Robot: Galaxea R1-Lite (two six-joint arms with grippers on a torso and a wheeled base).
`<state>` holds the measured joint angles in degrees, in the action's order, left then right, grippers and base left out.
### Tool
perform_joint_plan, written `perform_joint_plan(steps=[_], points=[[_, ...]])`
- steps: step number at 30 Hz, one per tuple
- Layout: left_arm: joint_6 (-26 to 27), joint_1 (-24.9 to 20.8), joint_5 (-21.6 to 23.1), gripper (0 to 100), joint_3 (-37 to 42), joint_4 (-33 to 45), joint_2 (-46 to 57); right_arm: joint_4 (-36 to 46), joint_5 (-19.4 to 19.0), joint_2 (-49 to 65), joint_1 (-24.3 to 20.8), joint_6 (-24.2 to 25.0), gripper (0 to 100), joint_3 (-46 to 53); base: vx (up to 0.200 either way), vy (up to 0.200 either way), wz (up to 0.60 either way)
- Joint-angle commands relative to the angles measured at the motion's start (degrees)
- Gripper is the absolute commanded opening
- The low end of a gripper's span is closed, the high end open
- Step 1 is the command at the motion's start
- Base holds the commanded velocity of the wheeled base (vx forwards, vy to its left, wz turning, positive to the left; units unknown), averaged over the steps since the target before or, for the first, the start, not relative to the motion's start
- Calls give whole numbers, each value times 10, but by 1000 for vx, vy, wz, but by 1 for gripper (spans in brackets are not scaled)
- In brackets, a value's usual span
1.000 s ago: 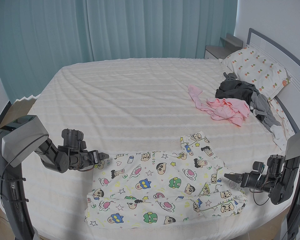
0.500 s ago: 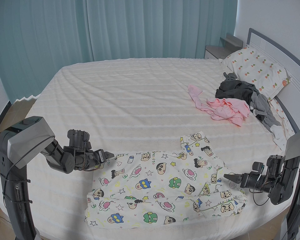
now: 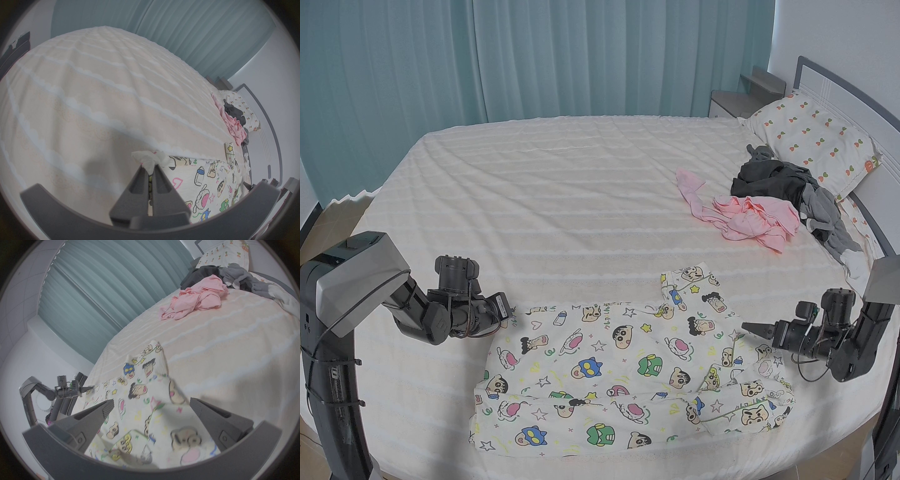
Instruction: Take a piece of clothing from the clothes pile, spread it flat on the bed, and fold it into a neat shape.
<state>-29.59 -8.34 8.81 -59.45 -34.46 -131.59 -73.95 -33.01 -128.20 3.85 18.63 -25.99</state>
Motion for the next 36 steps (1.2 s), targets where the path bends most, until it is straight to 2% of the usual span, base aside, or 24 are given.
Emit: perform_joint_plan(steps=[1, 4, 10, 21, 25, 35, 36], points=[[-15, 2, -45, 0, 2, -25, 17, 166, 54, -12, -29, 3, 100, -194, 0, 0, 0], [-16, 2, -62, 0, 8, -39, 18, 232, 75, -28, -42, 3, 100, -274, 0, 0, 0], [-16, 3, -69, 0, 14, -40, 18, 352, 80, -73, -61, 3, 100, -409, 0, 0, 0], [-16, 3, -69, 0, 21, -40, 17, 487, 102, -149, -91, -2, 100, -565, 0, 0, 0], [-16, 3, -69, 0, 21, -39, 16, 521, 102, -160, -92, -4, 100, -597, 0, 0, 0], [-16, 2, -68, 0, 22, -39, 13, 536, 102, -174, -111, -16, 100, -619, 0, 0, 0], [-16, 2, -68, 0, 22, -39, 13, 546, 102, -177, -111, -17, 0, -629, 0, 0, 0]])
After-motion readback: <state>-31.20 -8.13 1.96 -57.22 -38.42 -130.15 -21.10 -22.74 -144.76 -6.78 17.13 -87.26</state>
